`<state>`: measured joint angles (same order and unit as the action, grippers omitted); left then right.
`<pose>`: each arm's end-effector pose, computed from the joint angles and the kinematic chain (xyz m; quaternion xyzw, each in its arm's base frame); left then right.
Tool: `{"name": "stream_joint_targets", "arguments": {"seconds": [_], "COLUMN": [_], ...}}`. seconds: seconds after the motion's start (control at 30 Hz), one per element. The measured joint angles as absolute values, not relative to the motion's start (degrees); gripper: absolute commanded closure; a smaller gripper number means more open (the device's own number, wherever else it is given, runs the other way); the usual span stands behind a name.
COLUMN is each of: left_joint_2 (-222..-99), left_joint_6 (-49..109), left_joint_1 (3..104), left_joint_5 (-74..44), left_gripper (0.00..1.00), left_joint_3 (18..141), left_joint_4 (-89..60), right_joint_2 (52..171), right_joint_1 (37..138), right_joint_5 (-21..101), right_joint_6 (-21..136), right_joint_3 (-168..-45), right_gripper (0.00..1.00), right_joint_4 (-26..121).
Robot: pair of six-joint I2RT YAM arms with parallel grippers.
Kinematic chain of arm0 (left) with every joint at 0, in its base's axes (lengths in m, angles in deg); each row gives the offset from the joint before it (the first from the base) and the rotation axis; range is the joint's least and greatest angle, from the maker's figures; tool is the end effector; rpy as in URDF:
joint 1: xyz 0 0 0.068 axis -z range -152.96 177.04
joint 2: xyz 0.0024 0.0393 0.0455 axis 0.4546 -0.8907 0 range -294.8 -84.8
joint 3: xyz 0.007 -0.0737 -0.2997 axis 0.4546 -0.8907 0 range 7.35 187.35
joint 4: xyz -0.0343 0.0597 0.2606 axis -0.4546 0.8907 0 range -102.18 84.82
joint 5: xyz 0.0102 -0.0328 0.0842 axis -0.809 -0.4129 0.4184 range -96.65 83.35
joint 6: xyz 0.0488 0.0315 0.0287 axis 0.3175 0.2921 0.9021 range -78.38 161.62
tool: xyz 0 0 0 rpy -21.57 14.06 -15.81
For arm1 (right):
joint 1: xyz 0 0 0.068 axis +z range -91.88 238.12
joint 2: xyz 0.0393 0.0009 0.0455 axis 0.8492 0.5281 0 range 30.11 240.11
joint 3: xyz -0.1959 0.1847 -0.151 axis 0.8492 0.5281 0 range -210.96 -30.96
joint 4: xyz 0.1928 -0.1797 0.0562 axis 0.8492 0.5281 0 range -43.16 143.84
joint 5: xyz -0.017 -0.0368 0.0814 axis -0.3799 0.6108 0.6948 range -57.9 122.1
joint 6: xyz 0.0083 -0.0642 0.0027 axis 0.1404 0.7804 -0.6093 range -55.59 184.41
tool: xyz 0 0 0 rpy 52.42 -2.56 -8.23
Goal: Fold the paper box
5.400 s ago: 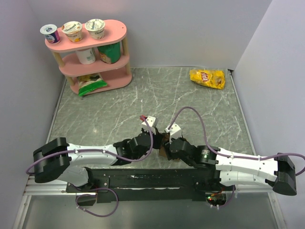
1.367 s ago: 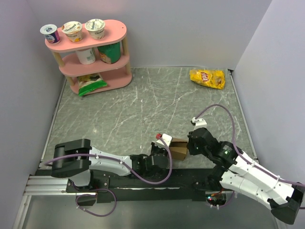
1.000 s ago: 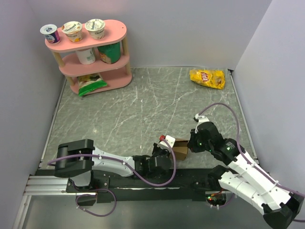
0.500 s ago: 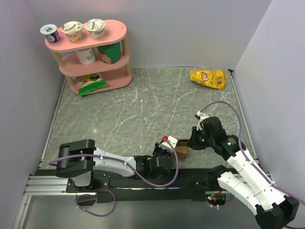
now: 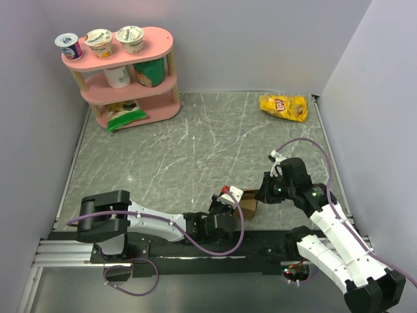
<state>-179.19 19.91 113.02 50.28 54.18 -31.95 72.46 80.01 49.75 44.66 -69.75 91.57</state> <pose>0.0667 -0.3445 0.2195 0.1919 0.7684 -0.1259 0.5974 0.1202 0.0648 0.2691 -0.0718 0.9222 0.2591 0.2779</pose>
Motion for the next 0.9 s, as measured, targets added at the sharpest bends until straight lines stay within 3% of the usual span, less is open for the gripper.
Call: {"name": "stream_joint_targets", "arguments": {"seconds": [0.9], "left_joint_2": [-180.1], "left_joint_6": [18.1], "left_joint_1": [113.0], "left_joint_5": [50.3], "left_gripper": [0.99], "left_joint_3": [57.1], "left_joint_4": [-27.2], "right_joint_2": [73.9], "right_joint_1": [80.0], "right_joint_5": [49.7], "right_joint_6": [49.9], "right_joint_3": [-71.6], "right_gripper": [1.0], "right_joint_4": [95.3]}}
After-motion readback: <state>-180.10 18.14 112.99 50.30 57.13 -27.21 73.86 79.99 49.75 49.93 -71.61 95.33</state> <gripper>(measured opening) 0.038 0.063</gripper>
